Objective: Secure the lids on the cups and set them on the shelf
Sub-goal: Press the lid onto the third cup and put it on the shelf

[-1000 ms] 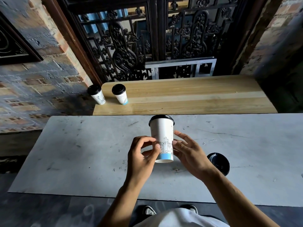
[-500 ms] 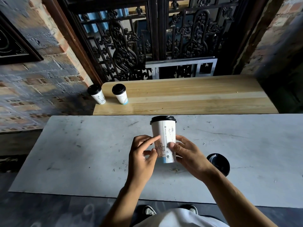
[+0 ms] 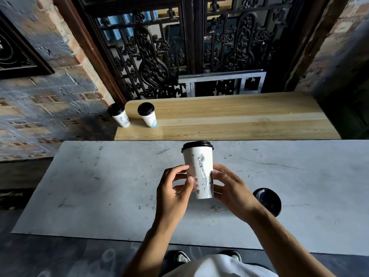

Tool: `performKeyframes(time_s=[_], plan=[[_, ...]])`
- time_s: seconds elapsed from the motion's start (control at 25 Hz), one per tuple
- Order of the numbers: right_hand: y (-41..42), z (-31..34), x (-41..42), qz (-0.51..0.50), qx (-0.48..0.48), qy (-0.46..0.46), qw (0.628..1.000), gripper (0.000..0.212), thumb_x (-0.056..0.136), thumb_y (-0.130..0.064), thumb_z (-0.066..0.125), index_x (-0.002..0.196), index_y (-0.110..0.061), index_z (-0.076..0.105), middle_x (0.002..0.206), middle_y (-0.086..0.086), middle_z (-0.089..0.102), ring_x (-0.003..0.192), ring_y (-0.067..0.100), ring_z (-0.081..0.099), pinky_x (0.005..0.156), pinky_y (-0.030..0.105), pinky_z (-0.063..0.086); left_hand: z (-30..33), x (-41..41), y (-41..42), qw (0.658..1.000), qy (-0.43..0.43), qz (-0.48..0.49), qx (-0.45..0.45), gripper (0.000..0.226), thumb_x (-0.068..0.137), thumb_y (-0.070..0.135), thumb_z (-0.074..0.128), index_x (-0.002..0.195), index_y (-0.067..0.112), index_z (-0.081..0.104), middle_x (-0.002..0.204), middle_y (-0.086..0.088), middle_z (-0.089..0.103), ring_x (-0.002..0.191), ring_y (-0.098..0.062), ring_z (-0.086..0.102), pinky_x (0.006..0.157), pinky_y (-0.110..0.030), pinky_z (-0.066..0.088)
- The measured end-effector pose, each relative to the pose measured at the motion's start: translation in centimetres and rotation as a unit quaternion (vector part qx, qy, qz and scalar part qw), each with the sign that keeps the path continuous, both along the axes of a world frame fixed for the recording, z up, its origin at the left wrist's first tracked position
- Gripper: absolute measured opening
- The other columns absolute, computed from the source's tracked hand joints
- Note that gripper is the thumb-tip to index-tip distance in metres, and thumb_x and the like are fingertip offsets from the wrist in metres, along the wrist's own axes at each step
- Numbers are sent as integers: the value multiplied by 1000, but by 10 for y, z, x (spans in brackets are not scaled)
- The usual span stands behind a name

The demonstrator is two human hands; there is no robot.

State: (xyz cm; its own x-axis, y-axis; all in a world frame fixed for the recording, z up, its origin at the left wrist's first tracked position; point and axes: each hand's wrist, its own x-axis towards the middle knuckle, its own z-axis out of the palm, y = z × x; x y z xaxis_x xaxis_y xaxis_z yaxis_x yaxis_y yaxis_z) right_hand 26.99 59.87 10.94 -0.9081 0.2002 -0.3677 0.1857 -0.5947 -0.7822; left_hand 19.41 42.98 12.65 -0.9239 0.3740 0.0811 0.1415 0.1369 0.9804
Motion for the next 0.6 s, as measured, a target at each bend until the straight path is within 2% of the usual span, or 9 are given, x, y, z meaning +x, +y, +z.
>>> performKeyframes(time_s=[0.08, 0.16, 0.24, 0.36, 0.48, 0.6], plan=[[1, -1, 0, -4, 7, 3, 1000, 48, 91, -19, 62, 139, -13, 57, 120, 25, 73, 97, 34, 72, 86, 43, 59, -3, -1, -2, 1000, -14, 10, -1, 23, 94, 9, 70, 114, 19, 68, 115, -10, 70, 102, -6, 71, 74, -16, 58], [3, -2, 0, -4, 14, 13, 1000, 51, 89, -16, 66, 139, -13, 56, 115, 20, 75, 97, 32, 74, 82, 42, 61, -8, -4, -3, 1000, -13, 13, -12, 23, 95, 9, 68, 116, 19, 68, 116, -6, 73, 104, -6, 71, 78, -23, 61], [4, -4, 1, -6, 16, 20, 1000, 48, 91, -13, 67, 138, -14, 56, 112, 17, 76, 98, 31, 75, 82, 41, 61, -11, -4, -2, 1000, -12, 15, -23, 23, 96, 10, 67, 118, 17, 68, 116, -3, 74, 105, -7, 71, 80, -27, 62], [7, -9, 1, 1, 40, 19, 999, 40, 100, -7, 61, 139, -14, 56, 116, 16, 76, 105, 32, 74, 87, 42, 60, -10, -4, 1, 999, -12, 20, -30, 22, 96, 15, 67, 117, 20, 69, 115, 2, 74, 106, -7, 71, 82, -22, 60], [12, -12, -4, 31, 142, 0, 989, 40, 99, -18, 63, 139, -17, 58, 126, 10, 75, 114, 28, 72, 85, 37, 59, -5, -4, 5, 998, -25, 24, -43, 23, 96, 9, 67, 110, 27, 68, 112, 7, 74, 101, -3, 72, 78, -11, 54], [23, -6, -18, 81, 263, -18, 961, 49, 89, -34, 62, 137, -22, 62, 127, 2, 75, 110, 19, 73, 73, 27, 55, -2, -11, 10, 997, -53, 19, -56, 24, 94, 4, 68, 106, 24, 65, 110, 3, 74, 95, -5, 75, 66, -11, 52]])
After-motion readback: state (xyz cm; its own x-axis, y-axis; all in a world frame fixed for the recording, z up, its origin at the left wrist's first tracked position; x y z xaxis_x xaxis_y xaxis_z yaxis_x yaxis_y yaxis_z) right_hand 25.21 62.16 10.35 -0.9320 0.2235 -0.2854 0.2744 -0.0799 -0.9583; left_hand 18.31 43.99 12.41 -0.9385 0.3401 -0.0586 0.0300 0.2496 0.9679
